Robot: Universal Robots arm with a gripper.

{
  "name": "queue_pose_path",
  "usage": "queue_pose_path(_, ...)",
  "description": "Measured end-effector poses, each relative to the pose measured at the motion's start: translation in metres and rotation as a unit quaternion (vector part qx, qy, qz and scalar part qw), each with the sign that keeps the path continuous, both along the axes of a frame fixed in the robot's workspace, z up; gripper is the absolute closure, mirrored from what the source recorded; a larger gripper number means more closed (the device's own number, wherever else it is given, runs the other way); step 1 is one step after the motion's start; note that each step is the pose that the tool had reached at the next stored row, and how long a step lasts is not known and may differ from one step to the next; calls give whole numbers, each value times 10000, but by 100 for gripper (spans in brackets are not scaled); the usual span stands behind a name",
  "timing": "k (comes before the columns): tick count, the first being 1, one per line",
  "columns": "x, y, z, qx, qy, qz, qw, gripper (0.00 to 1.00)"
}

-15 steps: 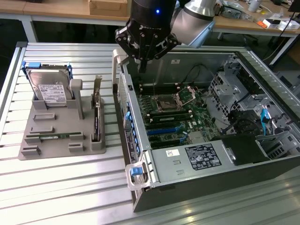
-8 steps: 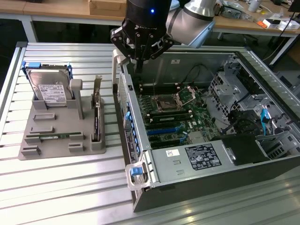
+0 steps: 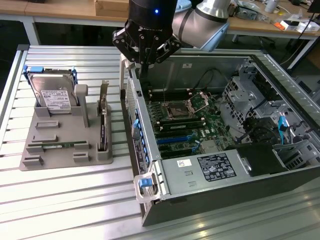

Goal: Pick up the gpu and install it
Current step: 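Reach for the gpu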

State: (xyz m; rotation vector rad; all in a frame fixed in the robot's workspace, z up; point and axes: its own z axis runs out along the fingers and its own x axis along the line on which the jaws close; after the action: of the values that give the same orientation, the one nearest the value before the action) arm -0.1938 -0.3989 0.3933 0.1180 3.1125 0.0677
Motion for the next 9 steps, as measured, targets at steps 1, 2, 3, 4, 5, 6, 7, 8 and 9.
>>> queue_pose_path(1, -5, 0, 0, 0, 0, 0, 10000, 89)
queue_pose_path(2, -15, 0, 0, 0, 0, 0, 10000, 89)
queue_pose_path(3, -25, 0, 0, 0, 0, 0, 10000, 89)
queue_pose_path(4, -35, 0, 0, 0, 0, 0, 10000, 89)
queue_pose_path(5, -48, 0, 0, 0, 0, 0, 10000, 89)
queue_pose_path(6, -59, 0, 0, 0, 0, 0, 10000, 89)
queue_pose_path(7, -73, 0, 0, 0, 0, 0, 10000, 89)
queue_pose_path(8, -86, 0, 0, 0, 0, 0, 10000, 89)
queue_pose_path(9, -101, 0, 0, -1, 0, 0, 10000, 89)
